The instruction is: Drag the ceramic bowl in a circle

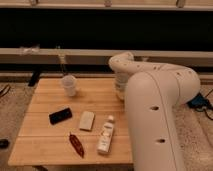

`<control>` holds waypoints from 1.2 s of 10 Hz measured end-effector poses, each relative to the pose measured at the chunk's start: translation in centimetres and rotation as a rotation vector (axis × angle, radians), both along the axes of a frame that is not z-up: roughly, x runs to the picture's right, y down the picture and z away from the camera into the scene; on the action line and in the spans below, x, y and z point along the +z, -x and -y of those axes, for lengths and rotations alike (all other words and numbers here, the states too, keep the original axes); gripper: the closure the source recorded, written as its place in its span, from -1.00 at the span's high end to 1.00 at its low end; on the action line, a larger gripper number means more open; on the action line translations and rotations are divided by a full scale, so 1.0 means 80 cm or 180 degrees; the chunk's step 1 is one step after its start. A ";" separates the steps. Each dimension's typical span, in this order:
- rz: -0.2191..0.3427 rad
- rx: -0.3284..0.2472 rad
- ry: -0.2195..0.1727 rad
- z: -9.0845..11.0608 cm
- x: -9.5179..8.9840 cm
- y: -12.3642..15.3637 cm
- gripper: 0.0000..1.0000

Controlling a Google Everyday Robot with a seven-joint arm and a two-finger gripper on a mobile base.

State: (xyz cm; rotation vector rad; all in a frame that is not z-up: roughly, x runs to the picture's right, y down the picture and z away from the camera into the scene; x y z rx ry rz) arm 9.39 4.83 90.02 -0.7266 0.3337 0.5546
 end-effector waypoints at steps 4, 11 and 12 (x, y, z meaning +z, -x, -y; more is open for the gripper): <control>0.0459 -0.0420 -0.0129 -0.004 -0.020 0.077 -1.00; 0.0448 -0.0540 0.0262 -0.092 -0.113 0.058 -1.00; 0.0338 -0.0449 0.0347 -0.101 -0.119 0.039 -1.00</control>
